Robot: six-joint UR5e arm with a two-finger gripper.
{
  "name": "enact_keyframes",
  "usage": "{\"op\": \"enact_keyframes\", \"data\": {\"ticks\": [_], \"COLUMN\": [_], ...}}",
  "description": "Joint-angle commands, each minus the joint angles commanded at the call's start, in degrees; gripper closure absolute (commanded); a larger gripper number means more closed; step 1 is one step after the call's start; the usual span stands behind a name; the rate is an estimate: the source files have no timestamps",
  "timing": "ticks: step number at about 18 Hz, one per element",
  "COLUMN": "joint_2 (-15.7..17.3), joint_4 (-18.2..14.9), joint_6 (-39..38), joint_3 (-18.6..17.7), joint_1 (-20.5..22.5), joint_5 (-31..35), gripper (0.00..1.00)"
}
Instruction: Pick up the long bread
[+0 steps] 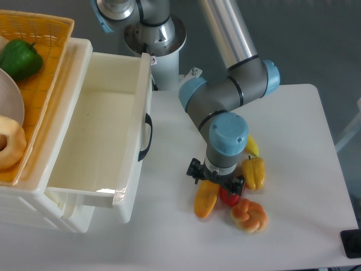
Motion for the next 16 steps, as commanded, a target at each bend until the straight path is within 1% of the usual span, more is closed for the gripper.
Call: {"op": "enact_keyframes", "data": {"ticks": [3, 7, 11, 13, 16], "joint_2": [-1.41, -2.46, -2.2, -0.81, 3.24], "joint_4": [1.31, 1.58, 1.5, 1.06, 0.79], "joint_6": [-0.09, 0.0, 0.0, 0.09, 1.05], "joint_3": [0.79, 0.97, 0.7, -0.17, -3.59], "joint_1": [-0.26, -0.44, -0.61, -0.7, 0.52], "joint_5": [0.0, -0.26, -0.26, 0.17, 0.0], "gripper": [0.0, 0.0, 0.0, 0.0, 0.0]}}
